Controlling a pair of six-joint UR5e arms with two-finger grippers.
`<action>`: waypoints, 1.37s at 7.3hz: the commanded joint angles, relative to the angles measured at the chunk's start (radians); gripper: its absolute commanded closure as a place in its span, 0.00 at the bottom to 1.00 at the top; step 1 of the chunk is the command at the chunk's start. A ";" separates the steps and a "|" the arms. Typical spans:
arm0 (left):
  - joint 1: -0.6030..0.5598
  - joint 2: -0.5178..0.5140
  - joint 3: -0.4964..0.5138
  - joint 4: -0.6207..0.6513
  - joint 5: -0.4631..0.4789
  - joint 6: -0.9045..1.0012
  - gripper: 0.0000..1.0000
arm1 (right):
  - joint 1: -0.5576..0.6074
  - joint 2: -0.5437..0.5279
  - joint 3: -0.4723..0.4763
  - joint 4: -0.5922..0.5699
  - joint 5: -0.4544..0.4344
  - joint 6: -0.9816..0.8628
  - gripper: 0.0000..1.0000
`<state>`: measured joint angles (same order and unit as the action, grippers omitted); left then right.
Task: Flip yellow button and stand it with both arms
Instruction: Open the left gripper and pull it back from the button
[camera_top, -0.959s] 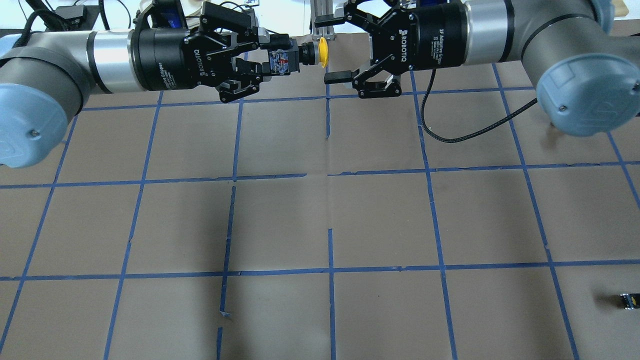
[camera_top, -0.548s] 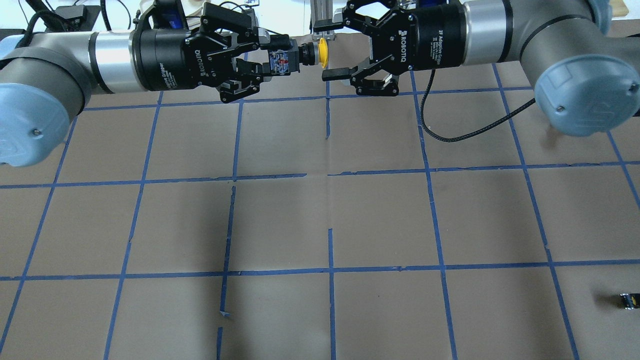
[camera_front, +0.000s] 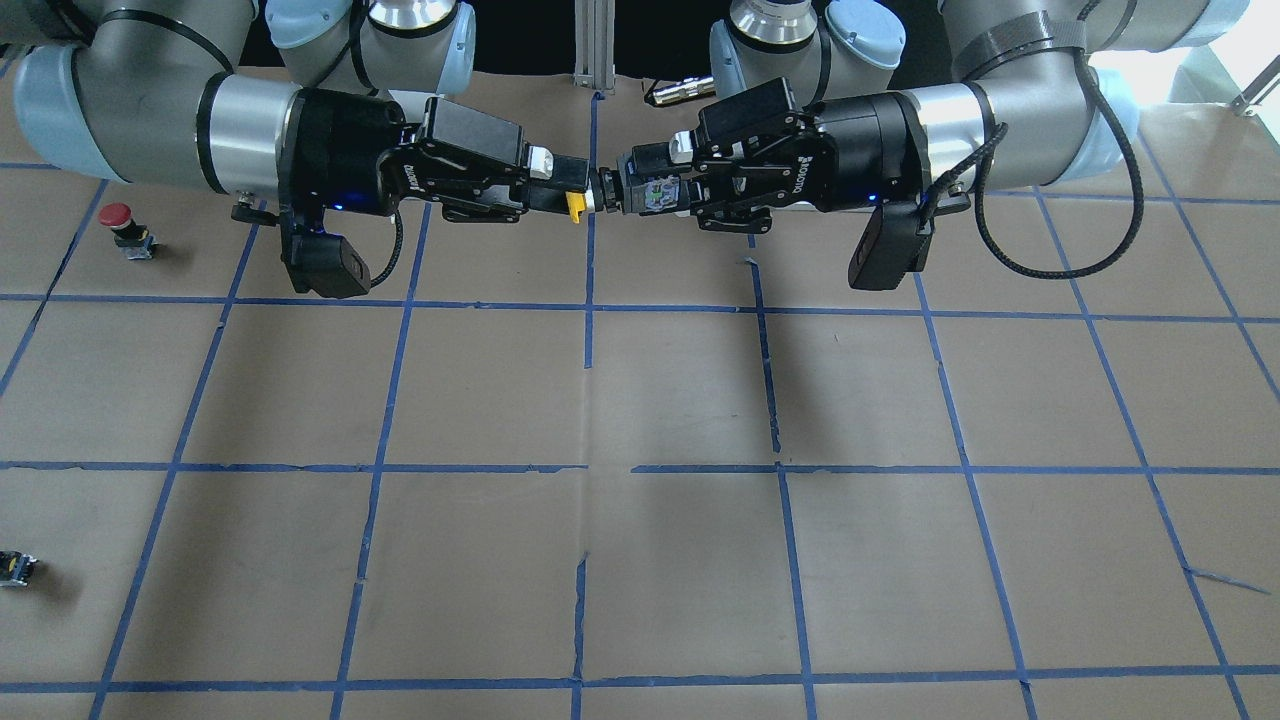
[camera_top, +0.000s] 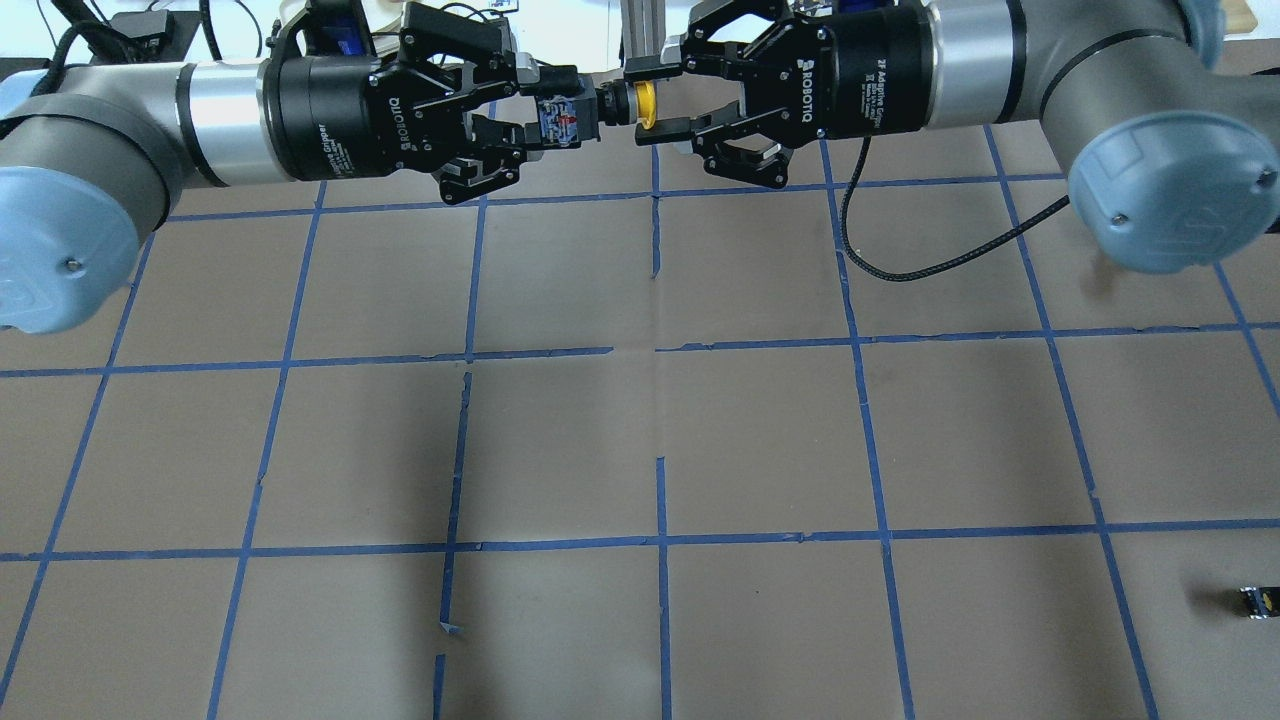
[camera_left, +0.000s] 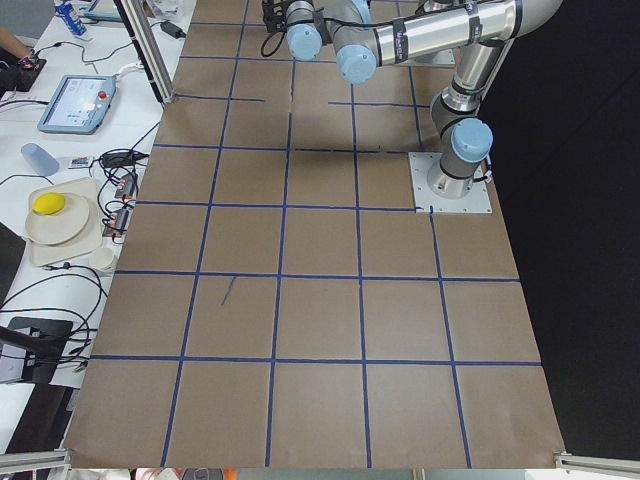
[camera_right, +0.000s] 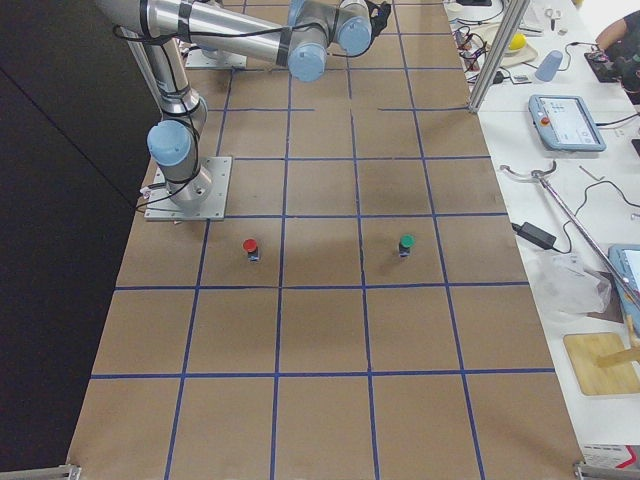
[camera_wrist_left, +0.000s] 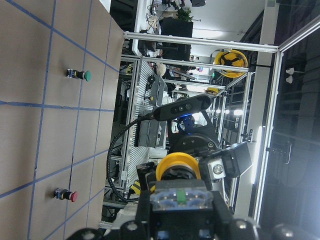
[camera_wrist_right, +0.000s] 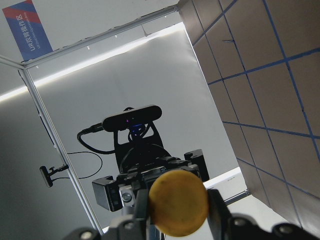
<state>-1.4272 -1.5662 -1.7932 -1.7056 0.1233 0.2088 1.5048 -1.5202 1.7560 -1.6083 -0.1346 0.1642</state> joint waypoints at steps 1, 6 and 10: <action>0.001 0.000 0.000 0.000 0.005 -0.037 0.16 | 0.000 0.000 -0.003 -0.001 0.001 0.001 0.69; 0.059 0.011 0.031 0.001 0.220 -0.037 0.11 | -0.021 -0.009 -0.015 -0.082 -0.159 -0.014 0.66; 0.125 -0.026 0.087 0.047 0.556 -0.066 0.09 | 0.003 -0.017 0.005 -0.145 -0.516 -0.376 0.66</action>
<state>-1.3074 -1.5726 -1.7440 -1.6846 0.5226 0.1651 1.4986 -1.5360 1.7531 -1.7479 -0.5236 -0.0593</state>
